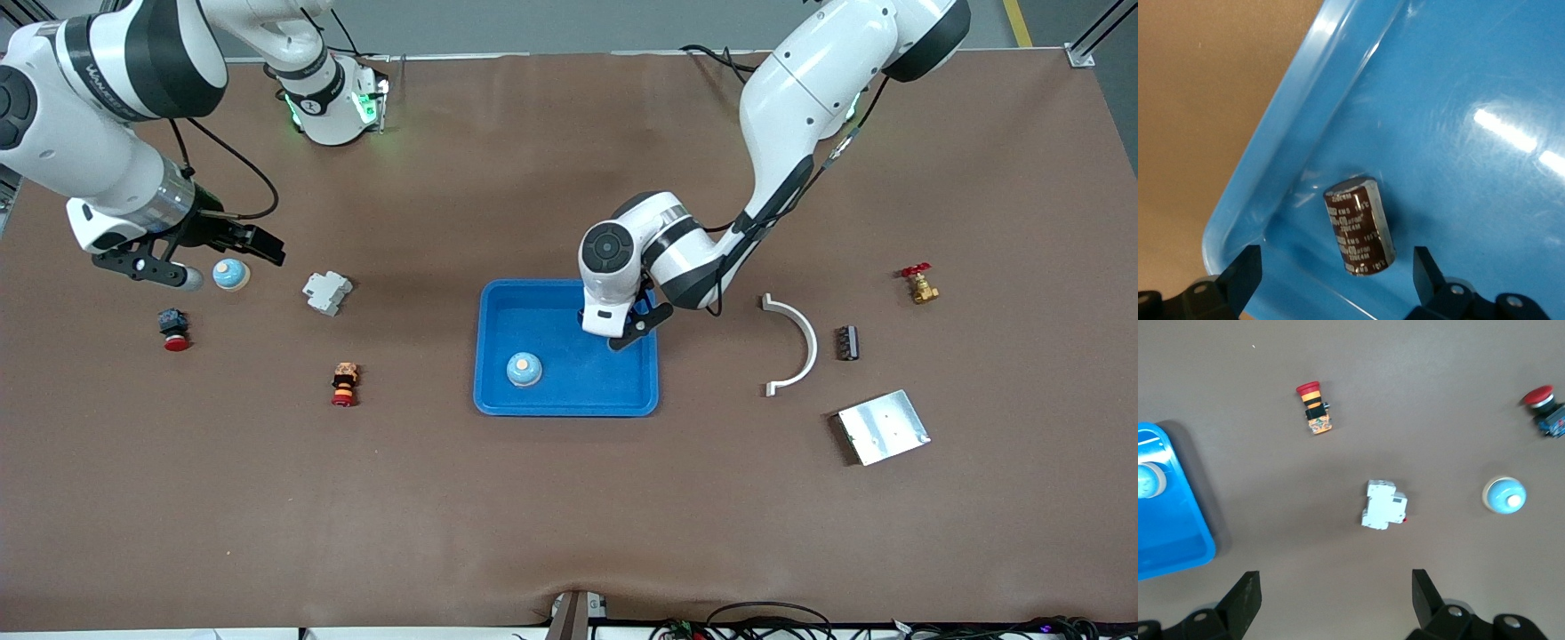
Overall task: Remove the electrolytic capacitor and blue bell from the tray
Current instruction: 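Grasp the second capacitor with the left gripper while the right gripper returns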
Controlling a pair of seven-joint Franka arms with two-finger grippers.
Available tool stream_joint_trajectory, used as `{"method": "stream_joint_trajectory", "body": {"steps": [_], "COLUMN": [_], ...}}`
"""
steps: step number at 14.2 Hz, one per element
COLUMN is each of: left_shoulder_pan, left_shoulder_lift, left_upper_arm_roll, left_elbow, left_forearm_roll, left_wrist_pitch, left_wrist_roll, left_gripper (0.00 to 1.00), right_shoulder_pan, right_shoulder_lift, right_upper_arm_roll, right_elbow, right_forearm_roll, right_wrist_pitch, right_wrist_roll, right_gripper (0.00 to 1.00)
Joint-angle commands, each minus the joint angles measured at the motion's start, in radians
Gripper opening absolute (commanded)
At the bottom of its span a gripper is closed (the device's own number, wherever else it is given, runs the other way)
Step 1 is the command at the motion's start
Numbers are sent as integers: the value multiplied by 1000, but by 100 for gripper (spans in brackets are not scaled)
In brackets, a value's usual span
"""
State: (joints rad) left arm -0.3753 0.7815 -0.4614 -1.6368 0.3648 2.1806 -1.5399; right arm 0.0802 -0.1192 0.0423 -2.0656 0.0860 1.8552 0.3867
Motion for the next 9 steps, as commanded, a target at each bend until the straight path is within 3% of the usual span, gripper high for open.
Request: {"method": "stream_joint_trajectory", "body": {"steps": [1,8,9], "left_shoulder_pan": [-11,-11,-10], "left_shoulder_lift": [-2,21,21], "left_upper_arm_roll": [6,7,7], "left_elbow": [6,8,8], "left_forearm_roll": [-21,-24,-24], "left_wrist_pitch": [5,31,31], "left_wrist_roll": [-17,-19,-19], "left_gripper": [100,100,89], "right_shoulder_pan": [55,174,182], "right_shoulder_lift": [18,95,117], "right_upper_arm_roll": [-7,-7,-6], "right_elbow": [22,76,93], "right_forearm_roll": [18,20,20], "right_wrist_pitch": [1,50,52], "right_wrist_roll": [87,242,254], "right_gripper": [100,100,100]}}
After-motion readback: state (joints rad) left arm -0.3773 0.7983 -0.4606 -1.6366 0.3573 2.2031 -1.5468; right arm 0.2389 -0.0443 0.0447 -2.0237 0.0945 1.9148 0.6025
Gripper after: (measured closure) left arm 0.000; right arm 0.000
